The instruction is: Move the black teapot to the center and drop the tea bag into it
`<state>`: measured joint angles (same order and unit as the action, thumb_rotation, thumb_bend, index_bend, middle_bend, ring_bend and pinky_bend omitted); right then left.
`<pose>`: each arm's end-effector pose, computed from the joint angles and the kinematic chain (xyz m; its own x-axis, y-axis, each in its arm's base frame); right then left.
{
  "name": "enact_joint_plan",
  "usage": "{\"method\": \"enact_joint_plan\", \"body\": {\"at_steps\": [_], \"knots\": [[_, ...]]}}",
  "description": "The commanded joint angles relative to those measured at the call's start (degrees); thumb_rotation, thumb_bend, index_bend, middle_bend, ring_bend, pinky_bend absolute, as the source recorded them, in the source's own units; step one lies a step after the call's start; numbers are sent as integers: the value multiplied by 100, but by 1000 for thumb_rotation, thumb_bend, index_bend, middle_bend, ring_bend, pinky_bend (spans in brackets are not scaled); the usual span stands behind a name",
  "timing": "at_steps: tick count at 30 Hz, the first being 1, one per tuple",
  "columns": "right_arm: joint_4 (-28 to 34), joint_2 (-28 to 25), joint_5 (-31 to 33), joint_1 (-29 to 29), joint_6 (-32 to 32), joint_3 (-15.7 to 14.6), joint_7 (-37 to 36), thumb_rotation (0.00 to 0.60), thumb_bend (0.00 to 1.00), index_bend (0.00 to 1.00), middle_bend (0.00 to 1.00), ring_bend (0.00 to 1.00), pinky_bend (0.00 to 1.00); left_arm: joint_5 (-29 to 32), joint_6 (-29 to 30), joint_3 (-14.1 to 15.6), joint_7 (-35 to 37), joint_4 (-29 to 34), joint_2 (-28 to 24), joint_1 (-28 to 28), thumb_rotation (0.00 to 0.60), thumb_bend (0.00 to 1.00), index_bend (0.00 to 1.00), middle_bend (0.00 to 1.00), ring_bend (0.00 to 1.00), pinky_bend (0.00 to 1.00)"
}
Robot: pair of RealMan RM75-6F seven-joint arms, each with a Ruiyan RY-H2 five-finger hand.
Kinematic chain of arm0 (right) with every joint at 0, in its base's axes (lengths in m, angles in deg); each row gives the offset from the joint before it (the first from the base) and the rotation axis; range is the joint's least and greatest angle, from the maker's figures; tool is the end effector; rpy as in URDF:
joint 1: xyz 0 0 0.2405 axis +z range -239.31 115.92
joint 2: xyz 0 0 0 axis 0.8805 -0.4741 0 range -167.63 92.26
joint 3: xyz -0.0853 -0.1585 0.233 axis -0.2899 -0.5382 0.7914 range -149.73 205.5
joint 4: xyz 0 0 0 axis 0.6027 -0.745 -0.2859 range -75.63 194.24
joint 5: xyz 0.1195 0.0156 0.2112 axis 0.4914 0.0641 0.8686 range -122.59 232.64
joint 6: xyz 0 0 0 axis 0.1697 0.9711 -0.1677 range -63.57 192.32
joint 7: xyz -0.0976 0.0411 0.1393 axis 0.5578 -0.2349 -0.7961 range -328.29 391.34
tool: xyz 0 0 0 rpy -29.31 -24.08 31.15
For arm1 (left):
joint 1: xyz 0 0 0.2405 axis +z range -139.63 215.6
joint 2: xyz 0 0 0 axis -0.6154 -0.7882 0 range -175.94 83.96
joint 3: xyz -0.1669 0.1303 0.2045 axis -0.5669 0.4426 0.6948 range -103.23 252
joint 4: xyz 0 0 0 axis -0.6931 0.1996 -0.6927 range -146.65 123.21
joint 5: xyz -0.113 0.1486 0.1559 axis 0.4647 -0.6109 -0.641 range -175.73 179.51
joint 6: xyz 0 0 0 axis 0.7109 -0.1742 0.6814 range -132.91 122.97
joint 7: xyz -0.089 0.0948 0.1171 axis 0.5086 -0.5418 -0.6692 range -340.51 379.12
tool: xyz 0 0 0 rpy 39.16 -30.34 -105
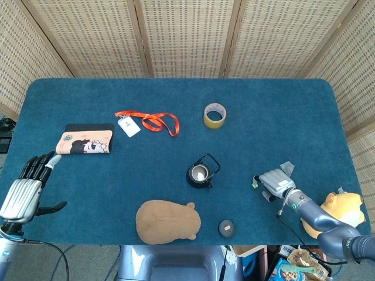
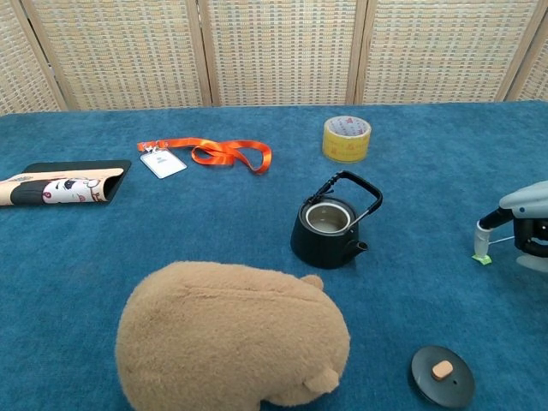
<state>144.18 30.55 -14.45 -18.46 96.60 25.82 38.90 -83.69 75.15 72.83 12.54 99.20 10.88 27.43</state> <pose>-0.2999 -0.3828 0.0129 0.6352 -0.5691 0.5222 -0.7679 -0.3922 0.5065 -0.2766 0.2335 0.1411 0.3342 0.0936 0.9378 0.9385 -0.1243 -0.3221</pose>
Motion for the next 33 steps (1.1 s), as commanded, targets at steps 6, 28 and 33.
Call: {"method": "enact_joint_plan", "body": {"at_steps": [6, 28, 33], "knots": [[75, -137, 8, -50, 170, 57, -19, 600, 683, 334, 898, 925, 754, -21, 1, -7, -28, 44, 0, 1, 600, 102, 0, 0, 0, 0], [-310, 129, -164, -157, 364, 155, -238, 600, 598, 334, 898, 925, 754, -37, -4, -23, -61, 161, -47, 11, 600, 101, 0, 0, 0, 0], [-433, 246, -119, -114, 224, 126, -190, 600, 598, 335, 897, 925, 754, -39, 8, -33, -57, 172, -63, 16, 600, 102, 0, 0, 0, 0]]}}
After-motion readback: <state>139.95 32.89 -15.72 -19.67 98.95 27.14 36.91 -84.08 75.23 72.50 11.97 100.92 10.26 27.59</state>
